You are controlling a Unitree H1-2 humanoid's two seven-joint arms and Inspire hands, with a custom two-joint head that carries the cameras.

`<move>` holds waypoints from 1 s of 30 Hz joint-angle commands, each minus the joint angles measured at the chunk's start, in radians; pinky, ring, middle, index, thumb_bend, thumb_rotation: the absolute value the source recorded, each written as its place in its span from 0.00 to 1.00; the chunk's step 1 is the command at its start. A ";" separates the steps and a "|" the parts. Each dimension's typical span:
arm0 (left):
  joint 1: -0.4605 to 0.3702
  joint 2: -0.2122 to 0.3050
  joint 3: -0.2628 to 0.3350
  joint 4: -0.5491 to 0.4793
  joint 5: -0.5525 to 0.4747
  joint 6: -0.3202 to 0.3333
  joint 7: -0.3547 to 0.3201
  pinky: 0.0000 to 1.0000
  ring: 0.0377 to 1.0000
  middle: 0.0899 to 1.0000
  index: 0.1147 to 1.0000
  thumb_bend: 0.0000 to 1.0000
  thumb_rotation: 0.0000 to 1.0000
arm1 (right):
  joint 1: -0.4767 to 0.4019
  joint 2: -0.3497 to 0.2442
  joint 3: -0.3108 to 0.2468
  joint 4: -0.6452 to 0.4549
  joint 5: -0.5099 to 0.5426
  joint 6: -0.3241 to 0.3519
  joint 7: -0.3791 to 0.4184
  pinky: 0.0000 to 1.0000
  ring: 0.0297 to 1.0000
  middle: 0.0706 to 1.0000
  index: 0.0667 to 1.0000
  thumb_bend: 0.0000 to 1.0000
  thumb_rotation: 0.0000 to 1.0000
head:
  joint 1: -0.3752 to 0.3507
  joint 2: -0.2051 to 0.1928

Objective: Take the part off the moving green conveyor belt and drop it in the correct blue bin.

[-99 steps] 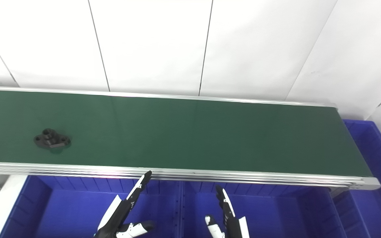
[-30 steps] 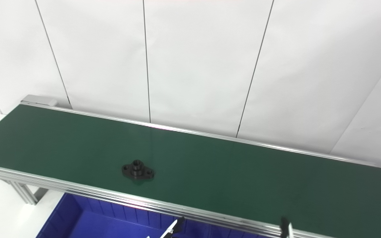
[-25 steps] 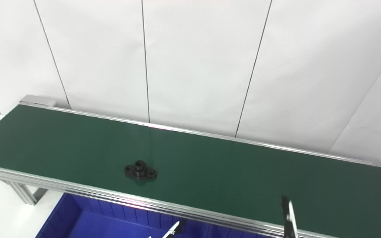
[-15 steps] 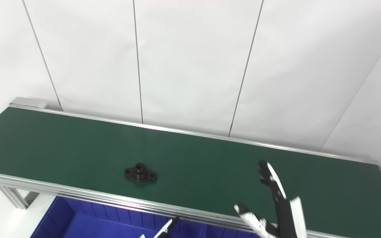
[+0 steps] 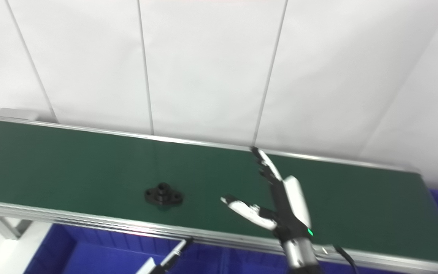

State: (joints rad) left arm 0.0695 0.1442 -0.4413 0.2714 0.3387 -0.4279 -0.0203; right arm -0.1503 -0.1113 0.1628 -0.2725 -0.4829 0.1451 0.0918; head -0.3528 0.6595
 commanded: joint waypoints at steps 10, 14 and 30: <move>-0.003 0.012 0.025 -0.075 -0.036 -0.026 -0.066 0.99 1.00 1.00 1.00 0.78 0.86 | -0.182 -0.009 0.097 0.120 -0.130 0.101 0.062 0.77 0.86 0.91 0.92 0.78 0.47 | -0.013 0.041; -0.006 0.012 0.028 -0.082 -0.045 -0.015 -0.099 0.99 1.00 1.00 1.00 0.78 0.85 | -0.230 -0.027 0.154 0.213 -0.182 0.072 0.061 0.78 0.85 0.89 0.92 0.79 0.48 | -0.010 0.046; -0.013 -0.028 0.047 -0.035 -0.043 -0.029 -0.115 0.98 1.00 1.00 1.00 0.77 0.86 | -0.408 -0.031 0.283 0.557 -0.257 0.072 0.074 0.80 0.85 0.86 0.87 0.83 0.40 | 0.016 0.006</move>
State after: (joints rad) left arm 0.0705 0.1208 -0.3944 0.2481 0.3010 -0.4190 -0.1383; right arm -0.5078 -0.1434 0.4468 0.2989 -0.7306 0.2437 0.1861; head -0.3390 0.6688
